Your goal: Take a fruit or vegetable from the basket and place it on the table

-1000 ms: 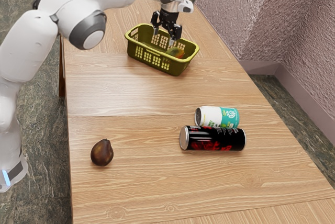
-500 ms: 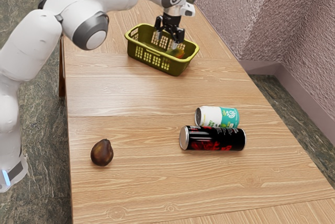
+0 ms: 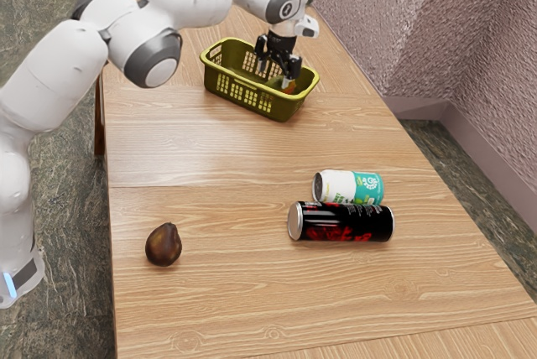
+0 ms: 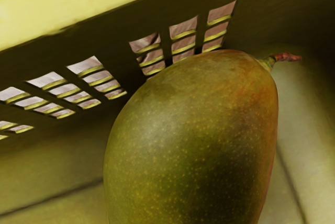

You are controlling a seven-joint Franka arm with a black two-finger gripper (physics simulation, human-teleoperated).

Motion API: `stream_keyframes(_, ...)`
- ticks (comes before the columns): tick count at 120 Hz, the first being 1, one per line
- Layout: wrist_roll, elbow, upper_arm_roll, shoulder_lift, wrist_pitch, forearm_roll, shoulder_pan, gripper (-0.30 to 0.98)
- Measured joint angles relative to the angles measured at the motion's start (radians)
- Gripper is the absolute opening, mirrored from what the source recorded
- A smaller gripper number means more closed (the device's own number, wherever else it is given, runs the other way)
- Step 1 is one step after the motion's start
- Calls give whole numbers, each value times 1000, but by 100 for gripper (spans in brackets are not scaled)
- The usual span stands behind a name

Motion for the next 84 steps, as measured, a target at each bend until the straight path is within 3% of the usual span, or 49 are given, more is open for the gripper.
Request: stream_keyframes(84, 1, 3, -41, 45, 6, -1, 41, 69)
